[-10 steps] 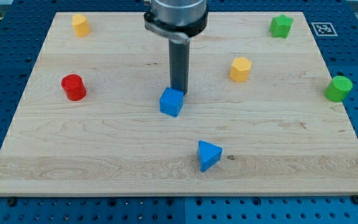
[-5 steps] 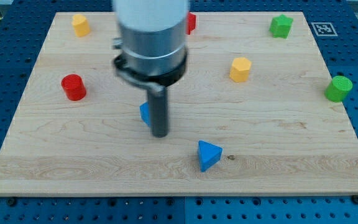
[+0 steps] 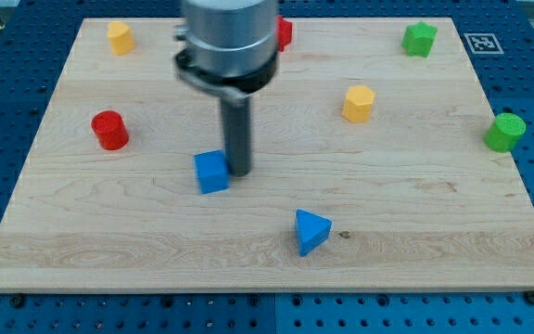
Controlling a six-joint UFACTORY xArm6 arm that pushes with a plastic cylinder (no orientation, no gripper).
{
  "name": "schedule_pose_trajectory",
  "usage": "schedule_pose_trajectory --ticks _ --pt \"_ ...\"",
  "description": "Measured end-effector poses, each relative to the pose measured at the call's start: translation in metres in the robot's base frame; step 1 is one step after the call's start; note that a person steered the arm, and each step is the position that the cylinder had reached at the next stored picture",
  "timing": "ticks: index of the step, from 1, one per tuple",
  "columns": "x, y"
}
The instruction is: Place the blue cube to bottom of the red circle
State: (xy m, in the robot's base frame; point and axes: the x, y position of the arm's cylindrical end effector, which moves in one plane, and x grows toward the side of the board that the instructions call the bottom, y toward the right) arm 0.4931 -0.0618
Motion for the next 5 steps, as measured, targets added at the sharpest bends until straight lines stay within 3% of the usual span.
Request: schedule_pose_trajectory --ticks 1,2,3,4,5 --pt "0.026 -0.050" --pt "0.034 -0.064" --pt "-0.002 -0.042" --pt "-0.002 -0.057" --pt "0.027 -0.078"
